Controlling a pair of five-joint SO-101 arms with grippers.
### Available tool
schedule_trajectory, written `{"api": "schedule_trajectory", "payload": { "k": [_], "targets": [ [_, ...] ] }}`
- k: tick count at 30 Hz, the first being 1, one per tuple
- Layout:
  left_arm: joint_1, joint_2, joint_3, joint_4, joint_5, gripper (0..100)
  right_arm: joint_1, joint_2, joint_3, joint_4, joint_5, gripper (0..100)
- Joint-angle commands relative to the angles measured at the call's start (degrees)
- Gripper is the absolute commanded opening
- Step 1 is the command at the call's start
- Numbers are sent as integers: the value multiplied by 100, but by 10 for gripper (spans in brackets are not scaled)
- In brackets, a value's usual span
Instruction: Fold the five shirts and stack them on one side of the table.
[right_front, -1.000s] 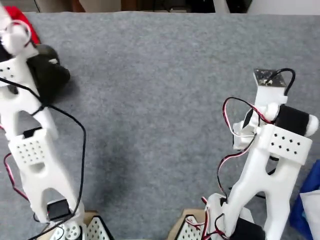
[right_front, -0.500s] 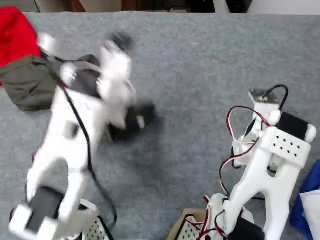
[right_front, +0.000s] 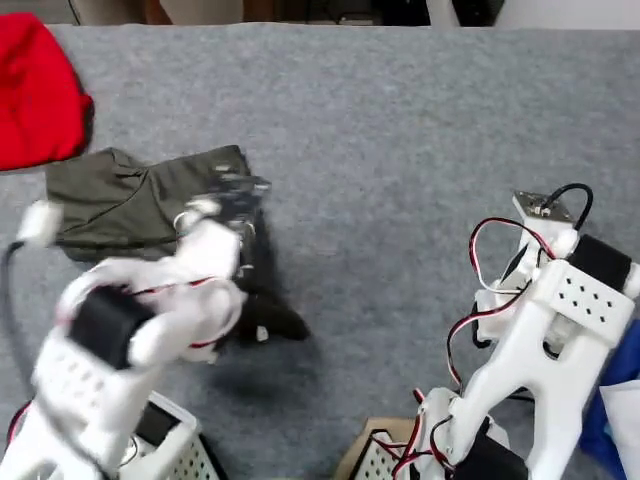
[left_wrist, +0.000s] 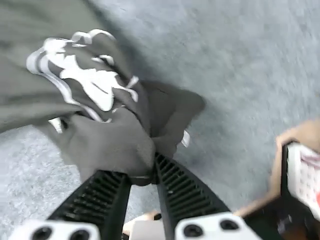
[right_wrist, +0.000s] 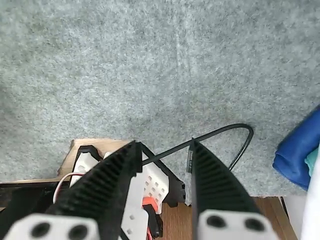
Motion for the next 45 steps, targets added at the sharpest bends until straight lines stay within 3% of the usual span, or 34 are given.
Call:
{"api": "schedule_trajectory", "payload": {
  "k": [1, 7, 10, 13, 16, 22, 29, 35, 45],
  "targets": [
    [-897, -963, 62, 53, -246, 19, 110, -215, 4, 88, 9, 168],
    [-2804, -2765, 413, 53, -1213, 22, 110, -215, 4, 88, 9, 168],
    [-4018, -3477, 765, 35, -1741, 106, -13, -207, -48, 79, 53, 168],
    [-5099, -4022, 1099, -18, -1635, 229, -514, -189, -259, 70, 53, 168],
    [-5793, -4374, 1433, -352, -1345, 253, -1288, -171, -558, -123, 53, 168],
    [-6303, -3969, 2031, -1029, -932, 254, -2870, -163, -936, -738, -26, 168],
    [-6725, -1807, 2259, -2462, -53, 253, -4092, -163, -901, -1714, -440, 168],
    [-6602, 391, 1811, -3684, 18, 254, -4664, -163, -901, -2224, -440, 168],
    [-6312, 4189, -141, -4035, 26, 254, -4778, -154, -884, -2286, -431, 168]
  ]
}}
